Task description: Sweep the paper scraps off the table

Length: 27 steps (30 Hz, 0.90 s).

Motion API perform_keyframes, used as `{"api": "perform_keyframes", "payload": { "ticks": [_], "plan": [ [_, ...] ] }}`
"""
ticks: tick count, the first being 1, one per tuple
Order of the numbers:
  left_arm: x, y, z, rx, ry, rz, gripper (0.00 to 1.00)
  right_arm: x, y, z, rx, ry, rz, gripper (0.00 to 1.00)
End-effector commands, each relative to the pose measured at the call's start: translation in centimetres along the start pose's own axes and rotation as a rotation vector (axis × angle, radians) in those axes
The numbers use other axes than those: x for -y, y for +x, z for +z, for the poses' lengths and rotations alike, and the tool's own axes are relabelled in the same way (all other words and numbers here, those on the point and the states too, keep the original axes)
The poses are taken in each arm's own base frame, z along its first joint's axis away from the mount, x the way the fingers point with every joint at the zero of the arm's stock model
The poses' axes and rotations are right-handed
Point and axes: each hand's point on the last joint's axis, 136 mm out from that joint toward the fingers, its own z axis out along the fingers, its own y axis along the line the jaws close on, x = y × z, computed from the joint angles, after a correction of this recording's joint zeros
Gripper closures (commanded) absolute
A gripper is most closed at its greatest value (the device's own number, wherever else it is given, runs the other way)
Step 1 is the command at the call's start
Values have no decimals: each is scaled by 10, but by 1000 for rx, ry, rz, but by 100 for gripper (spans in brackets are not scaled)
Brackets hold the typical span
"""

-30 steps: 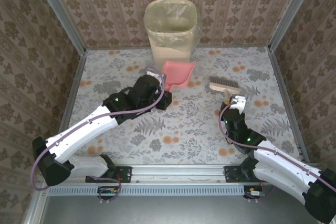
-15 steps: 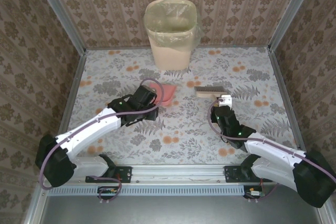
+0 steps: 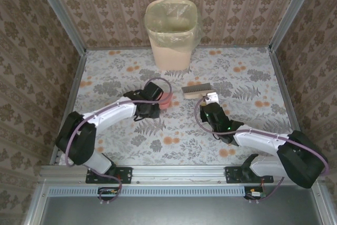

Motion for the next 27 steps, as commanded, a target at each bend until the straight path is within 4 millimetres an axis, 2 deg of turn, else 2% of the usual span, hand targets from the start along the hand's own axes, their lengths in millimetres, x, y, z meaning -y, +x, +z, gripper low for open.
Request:
{"api": "perform_keyframes", "payload": {
  "ticks": [1,6,11,16,18,27],
  "plan": [
    [0,-23,6,22,14,-82,100,-5,-9,2,19,6,12,96],
    [-4,-35,17,23,-17,-111,100,0,-6,5,10,48,40,84],
    [-2,-37,24,12,-14,-110,99,-3,-2,7,-7,43,67,81],
    [3,-31,31,-8,10,-119,98,-10,1,10,-23,30,84,79],
    [5,-26,35,-21,26,-126,98,-12,3,11,-27,30,90,74],
    [21,-10,45,-72,46,-99,89,-16,2,9,-13,17,102,65]
  ]
}}
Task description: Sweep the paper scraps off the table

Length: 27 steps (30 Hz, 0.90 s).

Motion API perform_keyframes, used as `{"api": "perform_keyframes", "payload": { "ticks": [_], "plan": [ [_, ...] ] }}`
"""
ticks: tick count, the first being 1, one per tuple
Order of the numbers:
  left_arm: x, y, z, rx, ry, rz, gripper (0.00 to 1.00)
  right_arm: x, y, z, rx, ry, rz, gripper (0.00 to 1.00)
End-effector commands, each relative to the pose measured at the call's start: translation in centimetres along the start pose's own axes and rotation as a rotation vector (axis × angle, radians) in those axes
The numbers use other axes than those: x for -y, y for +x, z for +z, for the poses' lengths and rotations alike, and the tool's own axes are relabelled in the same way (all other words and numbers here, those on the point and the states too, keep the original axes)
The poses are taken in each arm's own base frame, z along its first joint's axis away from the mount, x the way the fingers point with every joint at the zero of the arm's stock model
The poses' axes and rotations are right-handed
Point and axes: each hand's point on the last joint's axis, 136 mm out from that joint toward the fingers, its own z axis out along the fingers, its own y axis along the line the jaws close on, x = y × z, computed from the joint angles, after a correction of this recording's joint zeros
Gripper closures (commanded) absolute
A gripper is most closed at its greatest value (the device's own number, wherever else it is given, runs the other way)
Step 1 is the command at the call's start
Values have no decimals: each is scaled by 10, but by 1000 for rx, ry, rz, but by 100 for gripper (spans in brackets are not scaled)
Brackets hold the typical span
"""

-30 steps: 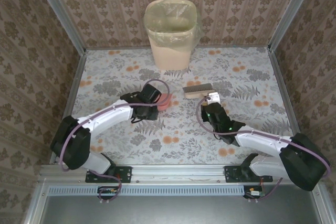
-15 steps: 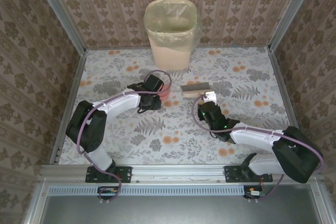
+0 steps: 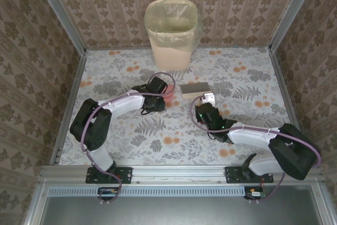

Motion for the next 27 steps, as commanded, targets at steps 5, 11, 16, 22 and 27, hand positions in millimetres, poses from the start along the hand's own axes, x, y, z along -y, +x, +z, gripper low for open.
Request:
{"api": "perform_keyframes", "payload": {
  "ticks": [5,11,16,22,27],
  "plan": [
    [2,19,7,-75,8,-5,86,-2,-6,-2,17,3,26,63],
    [1,17,5,-70,2,-8,74,9,-11,-8,42,49,44,60],
    [2,17,2,-65,9,-4,53,35,-20,-22,105,137,102,55],
    [19,9,-21,-13,70,22,23,64,-25,-37,154,202,186,49],
    [31,-7,-65,116,107,57,0,82,-26,-46,180,261,234,38]
  ]
}}
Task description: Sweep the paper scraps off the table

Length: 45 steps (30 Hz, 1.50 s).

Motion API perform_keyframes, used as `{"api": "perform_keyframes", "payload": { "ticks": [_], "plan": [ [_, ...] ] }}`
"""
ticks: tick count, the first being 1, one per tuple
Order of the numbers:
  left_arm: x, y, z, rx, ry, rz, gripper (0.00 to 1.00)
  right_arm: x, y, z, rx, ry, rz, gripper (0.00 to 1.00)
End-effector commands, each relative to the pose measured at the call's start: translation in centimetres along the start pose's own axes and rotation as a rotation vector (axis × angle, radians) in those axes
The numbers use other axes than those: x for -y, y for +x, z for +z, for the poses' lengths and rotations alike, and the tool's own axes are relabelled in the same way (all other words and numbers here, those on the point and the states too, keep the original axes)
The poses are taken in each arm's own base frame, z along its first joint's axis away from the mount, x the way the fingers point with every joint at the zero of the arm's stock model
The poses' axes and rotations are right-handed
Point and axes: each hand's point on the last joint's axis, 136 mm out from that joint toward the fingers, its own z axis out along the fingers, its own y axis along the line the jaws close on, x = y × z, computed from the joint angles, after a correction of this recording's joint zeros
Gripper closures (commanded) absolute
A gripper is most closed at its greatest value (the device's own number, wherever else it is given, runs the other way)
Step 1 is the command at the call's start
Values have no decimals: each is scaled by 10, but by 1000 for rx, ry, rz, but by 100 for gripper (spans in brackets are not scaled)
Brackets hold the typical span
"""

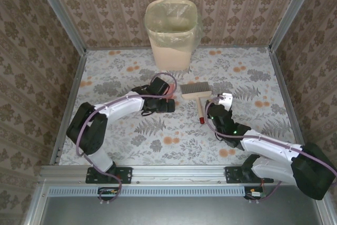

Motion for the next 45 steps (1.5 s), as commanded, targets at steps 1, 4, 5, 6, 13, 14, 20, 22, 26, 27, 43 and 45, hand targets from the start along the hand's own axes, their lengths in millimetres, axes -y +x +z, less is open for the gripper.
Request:
{"api": "perform_keyframes", "payload": {
  "ticks": [1,4,5,6,13,14,20,22,26,27,43,45],
  "plan": [
    [7,-18,-45,129,10,32,0,23,0,-4,20,88,20,36],
    [1,-37,-82,292,-21,32,0,32,-5,-9,39,121,23,12],
    [-3,-43,-94,350,-26,25,0,35,-7,-10,45,133,24,5],
    [-9,-51,-107,419,-41,17,0,36,-8,-11,45,135,22,0],
    [-66,-88,-188,817,-121,-19,0,39,-45,-16,101,165,20,0],
    [-78,-90,-193,841,-125,-53,0,37,-53,-15,108,173,2,0],
    [-133,-101,-212,1023,-164,-93,0,51,-88,5,208,224,76,0],
    [-158,-102,-212,1065,-216,-129,0,51,-92,23,205,155,116,0],
    [-208,-95,-200,1110,-331,-207,0,52,-105,46,241,162,-24,0],
    [-220,-91,-197,1113,-367,-221,0,56,-109,50,242,199,-64,0],
    [-283,-53,-110,834,-640,-156,0,116,-60,95,3,230,-243,0],
    [-285,-55,-104,816,-650,-142,0,114,-53,101,27,162,-180,0]
  ]
}}
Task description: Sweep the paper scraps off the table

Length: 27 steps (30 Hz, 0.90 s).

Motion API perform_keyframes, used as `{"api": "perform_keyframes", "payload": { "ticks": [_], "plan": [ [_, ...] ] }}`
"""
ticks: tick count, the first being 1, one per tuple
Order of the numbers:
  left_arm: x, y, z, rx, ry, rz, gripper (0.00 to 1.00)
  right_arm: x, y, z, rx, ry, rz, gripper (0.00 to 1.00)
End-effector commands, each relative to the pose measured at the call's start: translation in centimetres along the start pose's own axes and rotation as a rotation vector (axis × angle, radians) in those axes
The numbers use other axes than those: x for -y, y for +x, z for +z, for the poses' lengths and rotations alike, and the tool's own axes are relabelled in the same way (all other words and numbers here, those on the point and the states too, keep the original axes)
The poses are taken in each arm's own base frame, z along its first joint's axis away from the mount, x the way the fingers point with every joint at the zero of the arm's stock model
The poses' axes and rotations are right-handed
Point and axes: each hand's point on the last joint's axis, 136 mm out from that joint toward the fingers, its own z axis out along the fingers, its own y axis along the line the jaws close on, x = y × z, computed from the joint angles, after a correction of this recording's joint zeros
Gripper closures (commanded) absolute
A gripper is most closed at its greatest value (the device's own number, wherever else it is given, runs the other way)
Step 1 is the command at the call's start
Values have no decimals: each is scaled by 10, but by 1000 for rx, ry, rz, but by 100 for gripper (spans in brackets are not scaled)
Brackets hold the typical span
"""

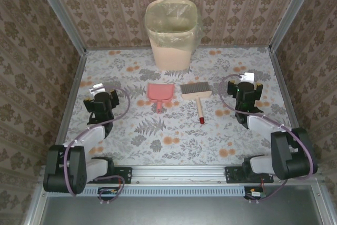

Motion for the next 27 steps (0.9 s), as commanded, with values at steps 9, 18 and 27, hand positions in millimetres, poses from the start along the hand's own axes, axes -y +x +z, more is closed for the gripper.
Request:
{"api": "perform_keyframes", "payload": {
  "ticks": [9,18,27],
  "plan": [
    [3,-4,20,64,33,44,0,-28,22,15,8,-164,57,0],
    [6,2,28,138,118,25,0,-38,33,9,95,-197,34,0],
    [37,12,46,84,226,115,0,-43,35,0,115,-221,13,0]
  ]
}}
